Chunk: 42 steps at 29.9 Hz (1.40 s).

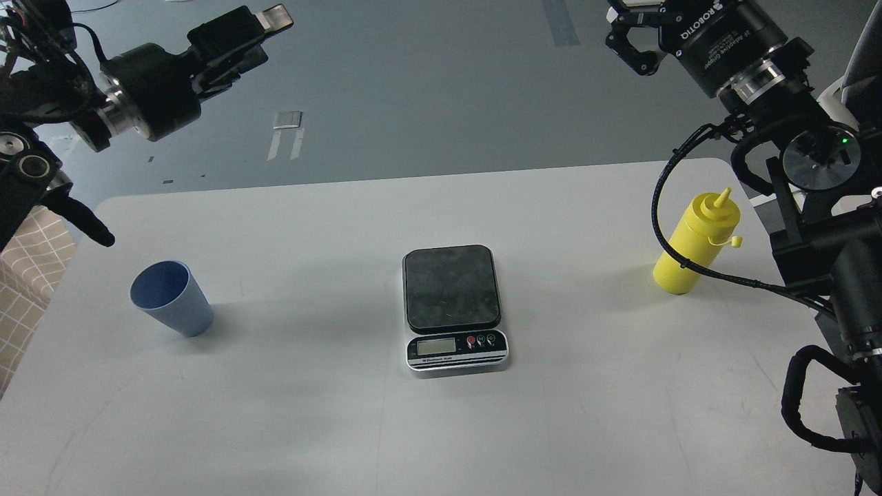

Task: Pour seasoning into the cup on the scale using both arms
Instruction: 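Move the left gripper down to the blue cup and grasp it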

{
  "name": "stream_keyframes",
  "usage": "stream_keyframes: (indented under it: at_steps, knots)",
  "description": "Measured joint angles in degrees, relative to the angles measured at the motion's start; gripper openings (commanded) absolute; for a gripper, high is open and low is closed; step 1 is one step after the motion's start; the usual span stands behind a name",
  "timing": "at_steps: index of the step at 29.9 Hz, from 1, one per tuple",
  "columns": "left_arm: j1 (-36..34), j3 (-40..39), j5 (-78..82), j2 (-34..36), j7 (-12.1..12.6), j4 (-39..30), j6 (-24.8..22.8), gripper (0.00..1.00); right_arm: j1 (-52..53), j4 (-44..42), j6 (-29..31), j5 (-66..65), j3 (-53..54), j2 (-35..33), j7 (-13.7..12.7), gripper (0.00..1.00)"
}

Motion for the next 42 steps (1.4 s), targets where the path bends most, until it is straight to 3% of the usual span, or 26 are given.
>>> stream_keyframes:
  at_steps: [8, 11, 20, 28, 42]
  knots:
    - [0.8, 7.9, 13.9, 9.1, 0.0, 0.0, 0.2, 0.98, 0.0, 0.1, 0.0, 0.0, 0.0, -0.1, 0.0, 1.0]
    - [1.3, 13.1, 18.0, 13.4, -0.1, 0.1, 3.1, 0.98, 0.0, 0.1, 0.0, 0.0, 0.0, 0.0, 0.1, 1.0]
    - [1.6, 25.8, 19.5, 24.8, -4.7, 0.0, 8.0, 0.98, -0.1, 0.4, 0.0, 0.1, 0.0, 0.1, 0.1, 1.0]
    - [1.7, 29.8, 19.3, 26.2, -7.0, 0.0, 9.2, 0.96, -0.1, 0.4, 0.0, 0.1, 0.0, 0.7, 0.1, 1.0]
    - [1.8, 37.8, 19.0, 25.3, -7.2, 1.3, 13.9, 0.92, -0.4, 0.4, 0.0, 0.0, 0.0, 0.8, 0.1, 1.0]
